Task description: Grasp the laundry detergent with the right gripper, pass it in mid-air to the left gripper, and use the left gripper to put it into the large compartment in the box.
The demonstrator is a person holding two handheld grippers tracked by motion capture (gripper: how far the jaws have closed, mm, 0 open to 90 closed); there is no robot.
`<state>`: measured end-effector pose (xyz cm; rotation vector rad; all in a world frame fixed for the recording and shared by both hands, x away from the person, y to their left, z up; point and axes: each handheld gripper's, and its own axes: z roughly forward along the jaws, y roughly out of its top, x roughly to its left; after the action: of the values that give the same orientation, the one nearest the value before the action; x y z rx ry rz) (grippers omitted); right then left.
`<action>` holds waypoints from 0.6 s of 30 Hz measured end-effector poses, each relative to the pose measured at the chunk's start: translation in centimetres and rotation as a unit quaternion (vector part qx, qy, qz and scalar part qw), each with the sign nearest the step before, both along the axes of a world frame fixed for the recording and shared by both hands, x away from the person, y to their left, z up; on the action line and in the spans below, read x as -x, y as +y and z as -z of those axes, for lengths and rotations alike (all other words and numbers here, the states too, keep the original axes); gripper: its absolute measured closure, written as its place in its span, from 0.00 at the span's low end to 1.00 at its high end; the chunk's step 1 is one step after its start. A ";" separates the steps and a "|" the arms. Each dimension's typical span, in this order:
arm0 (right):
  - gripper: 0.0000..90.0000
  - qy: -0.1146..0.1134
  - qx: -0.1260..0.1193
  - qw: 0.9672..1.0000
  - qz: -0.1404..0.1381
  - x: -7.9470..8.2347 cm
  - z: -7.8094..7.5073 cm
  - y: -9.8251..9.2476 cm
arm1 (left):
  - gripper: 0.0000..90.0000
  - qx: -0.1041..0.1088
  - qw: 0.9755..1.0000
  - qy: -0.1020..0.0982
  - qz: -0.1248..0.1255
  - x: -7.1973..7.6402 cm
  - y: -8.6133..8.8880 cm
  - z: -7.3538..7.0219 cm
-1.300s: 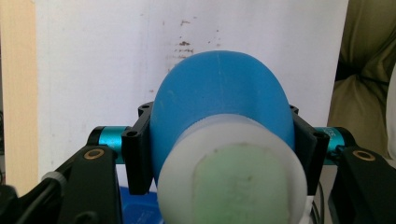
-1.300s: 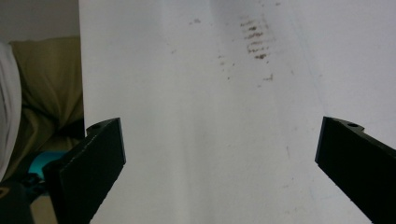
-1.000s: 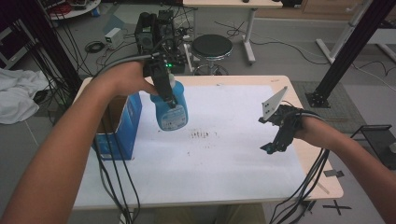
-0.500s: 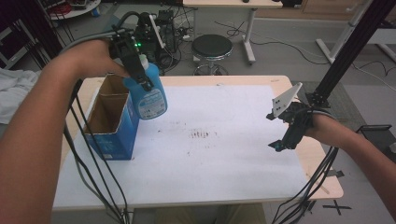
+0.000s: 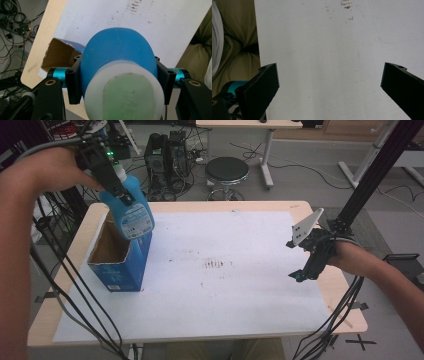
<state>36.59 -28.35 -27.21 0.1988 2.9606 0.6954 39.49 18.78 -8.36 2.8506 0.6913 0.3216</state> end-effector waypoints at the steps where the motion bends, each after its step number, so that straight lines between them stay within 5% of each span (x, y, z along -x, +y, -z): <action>1: 0.01 0.000 0.000 1.000 0.003 0.0 0.0 0.0 | 0.42 -0.002 1.000 0.001 -0.002 0.0 0.5 -0.1; 18: 0.01 -0.013 -0.003 1.000 0.000 0.0 -0.1 0.8 | 0.42 -0.015 0.999 -0.002 -0.036 -0.4 4.8 1.8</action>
<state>36.62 -27.50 -27.10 0.1902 2.9347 0.7027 39.92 23.60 -10.16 2.8574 0.7970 0.3512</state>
